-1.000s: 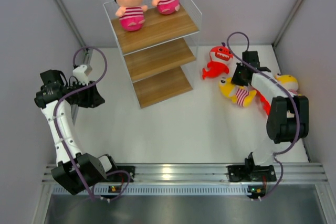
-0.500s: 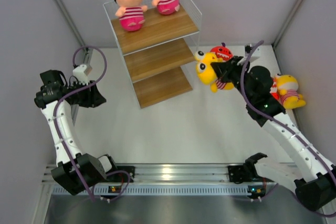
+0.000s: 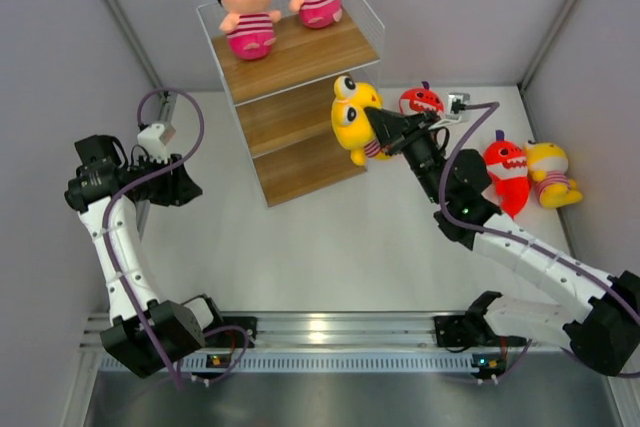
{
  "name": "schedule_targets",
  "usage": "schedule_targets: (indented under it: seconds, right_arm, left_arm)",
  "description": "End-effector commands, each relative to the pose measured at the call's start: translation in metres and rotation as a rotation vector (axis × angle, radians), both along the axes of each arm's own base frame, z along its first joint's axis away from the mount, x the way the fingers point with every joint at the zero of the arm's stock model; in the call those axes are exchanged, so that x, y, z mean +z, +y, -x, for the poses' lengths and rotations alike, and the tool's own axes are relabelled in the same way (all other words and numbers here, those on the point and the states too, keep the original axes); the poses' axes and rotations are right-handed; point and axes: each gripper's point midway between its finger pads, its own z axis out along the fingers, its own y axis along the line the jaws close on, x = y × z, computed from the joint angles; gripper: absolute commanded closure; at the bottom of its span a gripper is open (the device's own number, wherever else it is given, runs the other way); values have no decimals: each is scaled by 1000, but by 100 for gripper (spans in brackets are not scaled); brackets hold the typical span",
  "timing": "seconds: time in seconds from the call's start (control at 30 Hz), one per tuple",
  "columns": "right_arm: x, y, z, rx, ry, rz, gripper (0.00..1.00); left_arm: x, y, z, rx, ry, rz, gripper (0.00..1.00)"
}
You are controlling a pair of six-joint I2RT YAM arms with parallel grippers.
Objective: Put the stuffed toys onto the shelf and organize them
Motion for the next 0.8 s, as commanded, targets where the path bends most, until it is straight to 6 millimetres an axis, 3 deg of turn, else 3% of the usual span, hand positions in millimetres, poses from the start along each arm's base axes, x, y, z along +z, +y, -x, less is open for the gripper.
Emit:
schedule_targets:
  seconds: [0.0,0.1,0.27,0.3,0.4,0.53,0.6,0.63,0.77]
  right_arm:
    - [13,-18,3,-59,-4,-195,100]
    - [-21,-23,8,-46,30,-262,100]
    - [-54,-18,11,-21,39,-314,100]
    - [-70,-22,10,-40,55,-324,100]
    - [-89,-27,4,-91,52,-335,100]
    - [-119,-14,-9,-154,92,-270,100]
    - [-117,-15,-9,-170,71,-331,100]
    - [-133,-10,-14,-185,91,-320,100]
    - [-155,-4,-23,-230,101,-385,100]
  left_arm:
    - [9,-2,-3,-3,-47,1,52]
    - [7,-3,-2,-5,-44,11,52]
    - [9,-5,-3,-13,-48,22,52]
    - [8,-5,-2,-12,-47,23,52]
    - [6,-4,-1,-9,-43,19,52]
    - [5,-3,-1,-2,-37,8,52]
    - [6,-2,-1,0,-40,6,52]
    - [6,-2,-1,1,-38,8,52]
    - [7,-2,-2,1,-42,6,52]
